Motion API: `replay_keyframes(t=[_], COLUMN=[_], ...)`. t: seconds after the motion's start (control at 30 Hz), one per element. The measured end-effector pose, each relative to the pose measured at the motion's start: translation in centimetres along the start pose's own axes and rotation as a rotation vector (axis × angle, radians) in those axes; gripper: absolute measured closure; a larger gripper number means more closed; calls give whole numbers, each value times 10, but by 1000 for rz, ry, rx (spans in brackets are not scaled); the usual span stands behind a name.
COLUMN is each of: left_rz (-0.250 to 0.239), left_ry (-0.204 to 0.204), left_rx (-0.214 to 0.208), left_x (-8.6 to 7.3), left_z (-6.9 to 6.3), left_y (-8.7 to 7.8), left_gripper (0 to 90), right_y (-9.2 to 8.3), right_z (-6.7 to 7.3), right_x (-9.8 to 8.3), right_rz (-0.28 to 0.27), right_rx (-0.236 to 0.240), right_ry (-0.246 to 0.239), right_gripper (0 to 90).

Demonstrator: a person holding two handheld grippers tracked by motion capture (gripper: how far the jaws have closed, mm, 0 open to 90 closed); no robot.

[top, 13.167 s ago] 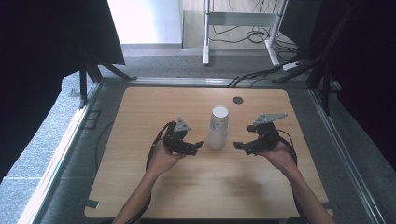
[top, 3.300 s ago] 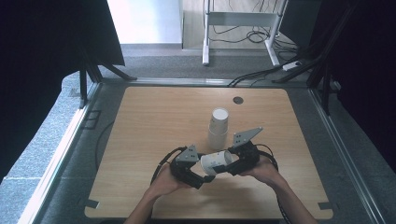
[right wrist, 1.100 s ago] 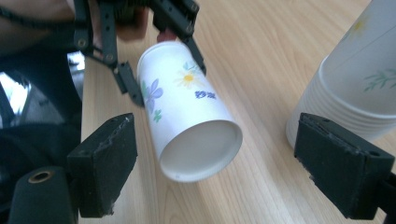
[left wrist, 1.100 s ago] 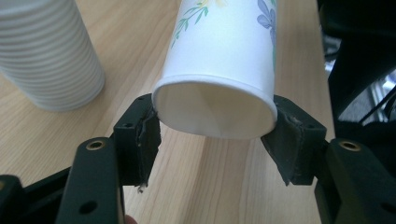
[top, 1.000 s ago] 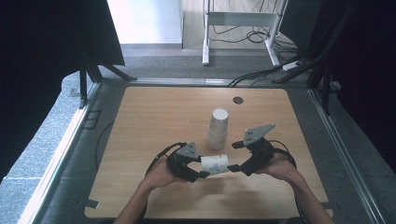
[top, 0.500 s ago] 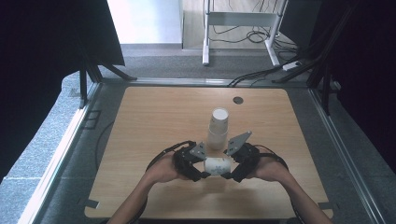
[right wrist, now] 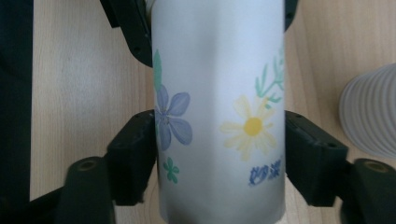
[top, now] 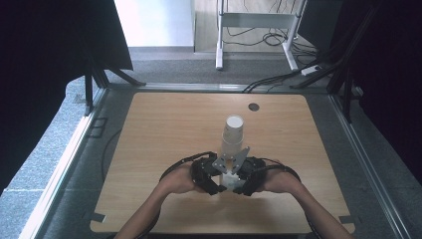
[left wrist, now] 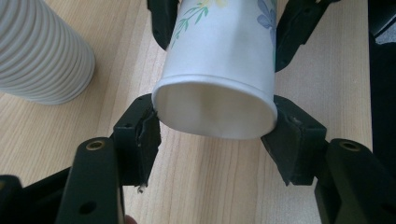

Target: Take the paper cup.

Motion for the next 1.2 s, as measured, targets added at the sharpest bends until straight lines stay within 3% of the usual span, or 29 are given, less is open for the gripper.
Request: replay_keyframes(t=[0.1, 0.23, 0.3, 0.33, 0.4, 0.47, 0.57, 0.8, 0.87, 1.03, 1.17, 1.2], left_rz=[5, -3, -9, -39, -45, -82, -109, -222, -264, -370, -414, -444], left_ry=[23, 21, 14, -14, -17, -60, -80, -174, -204, -244, -262, -274], left_rx=[-5, -9, -13, -14, -15, -10, -7, -5, -10, -50, -73, -91], left_x=[1, 0, 0, 1, 1, 2, 4, 7, 8, 10, 11, 12], left_z=[0, -1, -1, -2, -1, 3, 6, 13, 15, 16, 16, 16], left_y=[0, 1, 2, 2, 1, -4, -8, -24, -28, -36, -38, -38], left_gripper=[385, 384, 376, 364, 329, 289, 222, 155, 138, 138, 144, 148], right_y=[1, 1, 1, 1, 1, -3, -9, -21, -26, -31, -34, -35], right_z=[0, 2, 2, 2, 2, 0, -1, -3, -4, -4, -3, -2], right_x=[-1, -3, -3, -3, -3, -2, 1, 1, 1, 1, 0, 0], right_rz=[10, 23, 18, 8, -2, -42, -102, -218, -278, -367, -430, -442], right_rx=[5, 13, 12, 10, 10, -2, -3, -9, -11, -22, -20, -19], right_ry=[-3, 3, -5, 1, 7, 35, 63, 122, 143, 166, 179, 182], right_gripper=[367, 379, 383, 384, 384, 385, 385, 385, 384, 384, 384, 384])
Point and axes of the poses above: each handheld gripper's, and its own axes: y roughly forward along the jaws, x roughly out of its top, z roughly to its left, the point moved 8 cm from there along y, roughly forward along the jaws, and after that the axes turned 2 degrees about -z, right-handed, at the moved point
